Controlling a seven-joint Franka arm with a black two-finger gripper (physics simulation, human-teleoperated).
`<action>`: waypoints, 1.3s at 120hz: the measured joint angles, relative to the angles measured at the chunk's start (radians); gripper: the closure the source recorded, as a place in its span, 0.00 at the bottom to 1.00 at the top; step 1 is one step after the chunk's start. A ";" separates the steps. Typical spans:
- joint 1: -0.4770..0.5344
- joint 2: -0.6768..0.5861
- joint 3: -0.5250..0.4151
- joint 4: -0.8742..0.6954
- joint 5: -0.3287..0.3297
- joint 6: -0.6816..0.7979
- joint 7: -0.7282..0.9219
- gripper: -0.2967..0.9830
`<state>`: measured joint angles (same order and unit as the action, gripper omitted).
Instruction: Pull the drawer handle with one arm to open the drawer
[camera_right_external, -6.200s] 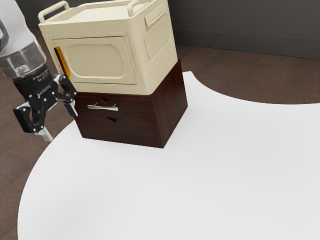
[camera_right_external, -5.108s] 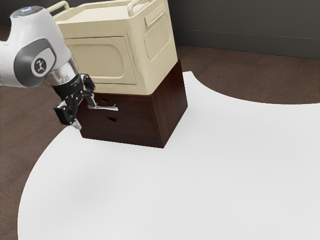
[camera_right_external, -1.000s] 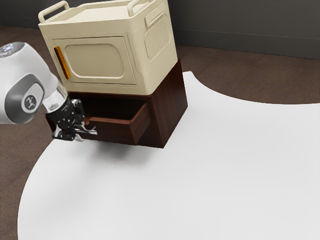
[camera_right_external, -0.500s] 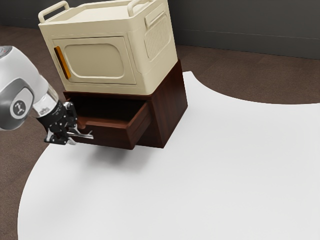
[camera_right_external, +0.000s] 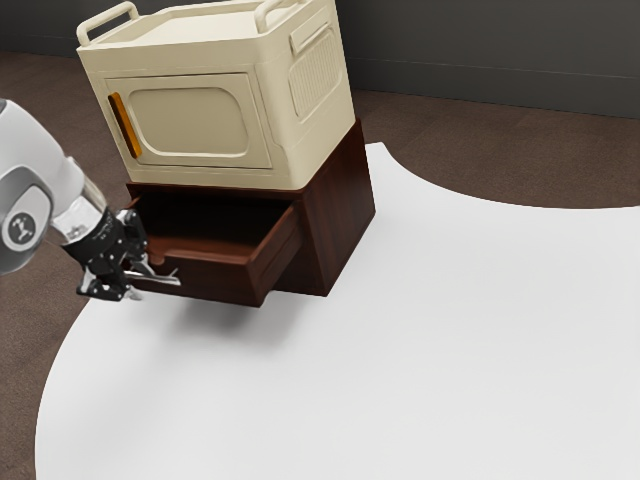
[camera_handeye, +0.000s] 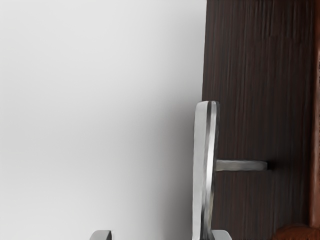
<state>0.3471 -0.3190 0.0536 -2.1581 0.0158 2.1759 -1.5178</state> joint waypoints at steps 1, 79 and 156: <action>0.000 -0.001 0.000 -0.001 0.000 0.000 0.000 0.62; -0.135 -0.003 -0.071 0.519 0.021 -0.361 -0.019 0.43; -0.159 0.063 -0.068 0.486 -0.027 -0.726 -0.084 0.24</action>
<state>0.1884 -0.2556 -0.0139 -1.6722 -0.0115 1.4498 -1.6014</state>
